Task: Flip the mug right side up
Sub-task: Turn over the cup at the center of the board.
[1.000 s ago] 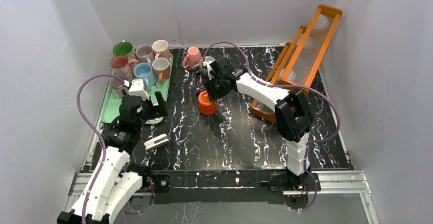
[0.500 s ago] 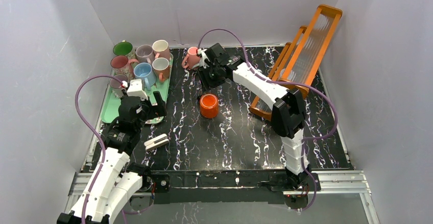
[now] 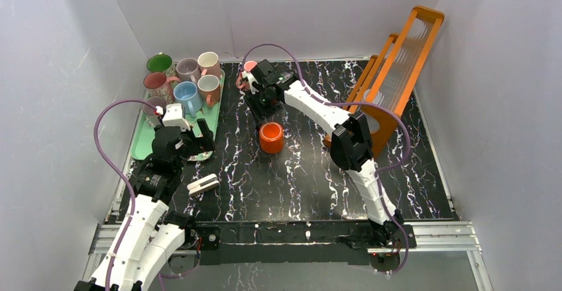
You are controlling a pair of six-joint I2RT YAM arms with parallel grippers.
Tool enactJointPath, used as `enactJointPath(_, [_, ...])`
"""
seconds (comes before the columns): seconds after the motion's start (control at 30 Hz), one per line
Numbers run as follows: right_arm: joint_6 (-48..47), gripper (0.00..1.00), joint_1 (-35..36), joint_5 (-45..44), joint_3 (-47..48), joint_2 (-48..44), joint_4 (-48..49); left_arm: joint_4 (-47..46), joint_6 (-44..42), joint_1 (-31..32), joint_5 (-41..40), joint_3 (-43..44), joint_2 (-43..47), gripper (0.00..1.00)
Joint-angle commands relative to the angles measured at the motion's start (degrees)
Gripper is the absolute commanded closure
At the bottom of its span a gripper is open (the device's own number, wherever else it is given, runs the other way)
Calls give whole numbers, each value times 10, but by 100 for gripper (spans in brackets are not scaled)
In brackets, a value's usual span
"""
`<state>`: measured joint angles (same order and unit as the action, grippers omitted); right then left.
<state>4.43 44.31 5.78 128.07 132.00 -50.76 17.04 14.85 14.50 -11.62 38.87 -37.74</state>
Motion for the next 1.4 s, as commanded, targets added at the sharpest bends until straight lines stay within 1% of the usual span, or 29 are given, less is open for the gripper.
enactJointPath(0.0, [-39, 41, 4, -1, 56, 24, -46, 8, 2, 3, -15, 20, 9, 2])
enactJointPath(0.1, [-43, 41, 4, -2, 65, 39, -64, 8, 2, 3, -17, 20, 11, 2])
enactJointPath(0.27, [-64, 42, 13, -10, 48, 51, -115, 9, 3, 3, -19, 21, 11, 2])
enactJointPath(0.47, [-63, 43, 25, -42, -9, 22, -127, 10, 3, 2, -20, 21, 11, 2])
enactJointPath(0.67, [-68, 44, 32, -54, -28, 14, -137, 10, 3, 2, -21, 22, 11, 2])
enactJointPath(0.77, [-74, 50, 32, -54, -31, 15, -138, 10, 4, 2, -23, 22, 11, 2])
enactJointPath(0.83, [-75, 56, 32, -53, -34, 13, -137, 10, 7, 2, -24, 22, 10, 2])
enactJointPath(0.9, [-76, 68, 32, -47, -39, 8, -132, 10, 10, 2, -24, 22, 11, 2])
enactJointPath(1.0, [-80, 82, 33, -37, -59, -10, -114, 10, 13, 2, -25, 22, 9, 2])
enactJointPath(1.17, [-84, 98, 33, -24, -101, -54, -75, 6, 16, 2, -25, 19, 8, 4])
enactJointPath(1.27, [-86, 99, 33, -9, -113, -83, -57, -1, 16, 2, -18, 17, 9, 4])
enactJointPath(1.37, [-91, 99, 33, 14, -134, -115, -31, -13, 16, 2, 9, 11, 12, 5])
